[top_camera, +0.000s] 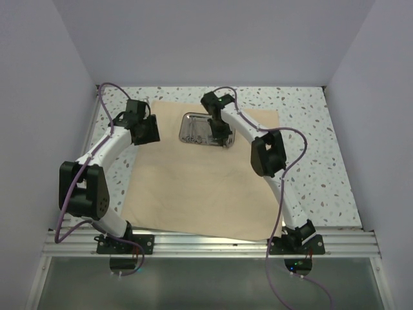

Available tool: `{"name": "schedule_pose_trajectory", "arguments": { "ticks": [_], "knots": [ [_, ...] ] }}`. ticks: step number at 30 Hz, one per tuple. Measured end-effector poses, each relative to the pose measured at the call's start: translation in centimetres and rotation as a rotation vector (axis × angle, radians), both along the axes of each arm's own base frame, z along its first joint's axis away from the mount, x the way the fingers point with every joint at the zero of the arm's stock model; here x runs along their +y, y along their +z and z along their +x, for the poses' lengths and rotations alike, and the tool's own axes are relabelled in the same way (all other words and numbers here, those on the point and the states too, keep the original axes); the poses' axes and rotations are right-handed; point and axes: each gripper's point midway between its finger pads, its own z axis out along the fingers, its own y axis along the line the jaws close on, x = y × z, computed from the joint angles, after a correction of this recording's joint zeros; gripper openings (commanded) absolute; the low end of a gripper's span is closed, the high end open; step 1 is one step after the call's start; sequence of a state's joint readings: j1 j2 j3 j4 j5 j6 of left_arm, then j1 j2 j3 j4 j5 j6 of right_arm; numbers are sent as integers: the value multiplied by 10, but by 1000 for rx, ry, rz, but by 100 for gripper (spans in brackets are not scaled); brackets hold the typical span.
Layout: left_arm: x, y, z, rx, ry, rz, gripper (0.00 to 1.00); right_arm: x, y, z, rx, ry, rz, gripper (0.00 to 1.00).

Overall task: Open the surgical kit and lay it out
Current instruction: Pick up the medical item from the container, then place the medical item in the surgical kit.

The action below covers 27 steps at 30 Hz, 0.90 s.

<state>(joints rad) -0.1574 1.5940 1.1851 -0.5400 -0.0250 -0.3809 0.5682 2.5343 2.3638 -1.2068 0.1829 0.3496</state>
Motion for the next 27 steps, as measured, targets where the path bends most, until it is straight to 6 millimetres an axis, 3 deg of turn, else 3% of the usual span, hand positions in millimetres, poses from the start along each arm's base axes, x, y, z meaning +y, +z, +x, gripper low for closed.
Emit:
{"name": "schedule_pose_trajectory", "arguments": {
  "ticks": [3,7,8,10,11,14,16,18,19,21,24,27],
  "knots": [
    [0,0,0,0,0,0,57,5,9,2,-9,-10,24,0],
    [-1,0,0,0,-3,-5,57,12,38,6,-66,-50,82,0],
    [-2,0,0,1,-6,-10,64,12,48,3,-83,-71,101,0],
    [-4,0,-1,2,-14,-18,93,10,72,-15,-97,-117,141,0],
    [-5,1,-1,2,-19,-23,100,10,82,-26,-105,-145,166,0],
    [-10,2,-1,3,-15,-56,100,15,113,-71,-120,-200,231,0],
    [-15,3,0,-2,-21,-84,99,32,124,-107,-132,-215,300,0],
    [-23,3,0,-4,-31,-125,93,52,122,-143,-107,-209,357,0],
    [-26,4,0,-10,-40,-142,82,62,116,-161,-83,-201,368,0],
    [-31,4,-2,-14,-48,-172,72,76,99,-186,-32,-189,367,0],
    [-33,16,0,-53,-51,-188,72,81,69,-200,28,-221,327,0],
    [-35,46,3,-166,-57,-221,64,77,48,-204,51,-262,299,0]
  ]
}}
